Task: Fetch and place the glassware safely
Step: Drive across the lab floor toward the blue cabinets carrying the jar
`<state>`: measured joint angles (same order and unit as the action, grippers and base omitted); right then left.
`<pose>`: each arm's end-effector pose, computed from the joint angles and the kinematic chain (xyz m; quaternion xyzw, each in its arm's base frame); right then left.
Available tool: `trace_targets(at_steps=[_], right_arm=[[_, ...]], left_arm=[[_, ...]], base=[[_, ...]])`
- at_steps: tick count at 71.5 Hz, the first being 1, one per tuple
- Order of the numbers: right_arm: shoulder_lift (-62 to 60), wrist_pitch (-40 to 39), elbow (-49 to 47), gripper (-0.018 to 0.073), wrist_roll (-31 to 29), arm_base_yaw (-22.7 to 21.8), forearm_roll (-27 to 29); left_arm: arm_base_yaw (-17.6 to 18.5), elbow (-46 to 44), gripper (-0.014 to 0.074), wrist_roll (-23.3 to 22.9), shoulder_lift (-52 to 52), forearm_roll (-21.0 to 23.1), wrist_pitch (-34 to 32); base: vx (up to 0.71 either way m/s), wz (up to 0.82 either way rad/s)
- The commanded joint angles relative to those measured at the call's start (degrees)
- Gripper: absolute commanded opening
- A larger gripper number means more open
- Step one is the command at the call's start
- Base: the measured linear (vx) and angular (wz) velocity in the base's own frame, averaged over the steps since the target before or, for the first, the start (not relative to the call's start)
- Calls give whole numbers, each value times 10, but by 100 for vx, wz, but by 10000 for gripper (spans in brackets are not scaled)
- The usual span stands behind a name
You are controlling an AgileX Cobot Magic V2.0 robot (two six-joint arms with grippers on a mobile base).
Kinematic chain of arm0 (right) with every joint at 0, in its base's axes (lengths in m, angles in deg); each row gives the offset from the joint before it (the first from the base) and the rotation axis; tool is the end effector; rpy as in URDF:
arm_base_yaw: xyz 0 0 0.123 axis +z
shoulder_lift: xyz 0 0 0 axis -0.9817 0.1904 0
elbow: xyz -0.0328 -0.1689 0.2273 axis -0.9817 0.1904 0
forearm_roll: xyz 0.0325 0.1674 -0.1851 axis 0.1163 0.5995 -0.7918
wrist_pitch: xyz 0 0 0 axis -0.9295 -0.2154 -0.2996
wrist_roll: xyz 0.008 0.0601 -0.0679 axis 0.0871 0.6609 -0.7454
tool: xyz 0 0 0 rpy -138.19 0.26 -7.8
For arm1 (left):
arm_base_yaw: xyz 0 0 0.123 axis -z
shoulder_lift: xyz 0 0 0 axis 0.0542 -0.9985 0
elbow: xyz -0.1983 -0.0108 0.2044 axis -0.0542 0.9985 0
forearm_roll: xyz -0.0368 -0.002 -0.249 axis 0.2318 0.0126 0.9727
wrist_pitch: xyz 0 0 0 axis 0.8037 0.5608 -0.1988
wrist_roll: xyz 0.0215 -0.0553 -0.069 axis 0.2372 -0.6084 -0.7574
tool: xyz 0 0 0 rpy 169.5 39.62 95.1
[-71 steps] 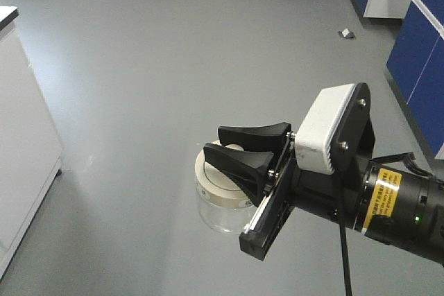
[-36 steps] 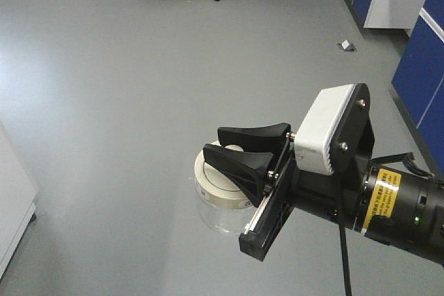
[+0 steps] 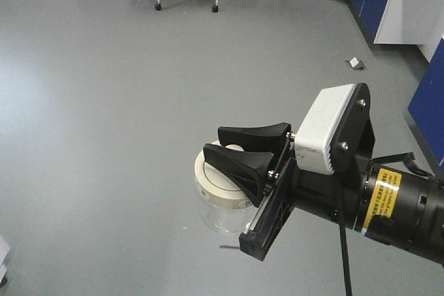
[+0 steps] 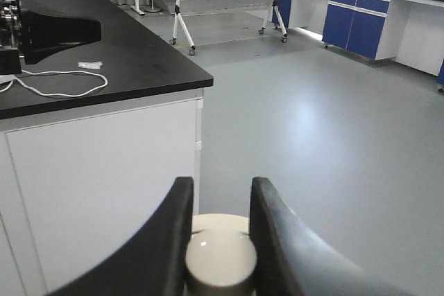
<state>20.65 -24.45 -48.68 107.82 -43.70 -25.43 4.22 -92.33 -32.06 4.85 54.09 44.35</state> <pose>0.1746 0.1681 0.3036 -0.3853 0.6352 0.3110 0.5928 0.1272 -0.0028 0.2977 0.0266 0.7320 0.0095 0.6808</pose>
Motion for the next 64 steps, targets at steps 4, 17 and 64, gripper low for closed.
trace_targets(at_steps=[4, 17, 64], right_arm=[[-15, -38, -17, 0, -5, 0, 20], [-15, -36, -17, 0, -5, 0, 20], [-15, -35, -17, 0, -5, 0, 19]], left_arm=[[4, -14, -7, -6, -2, 4, -42], [4, -14, -7, -6, -2, 4, -42], [4, -14, -7, -6, -2, 4, -42]], base=[[50, -6], [50, -8], [53, -8]])
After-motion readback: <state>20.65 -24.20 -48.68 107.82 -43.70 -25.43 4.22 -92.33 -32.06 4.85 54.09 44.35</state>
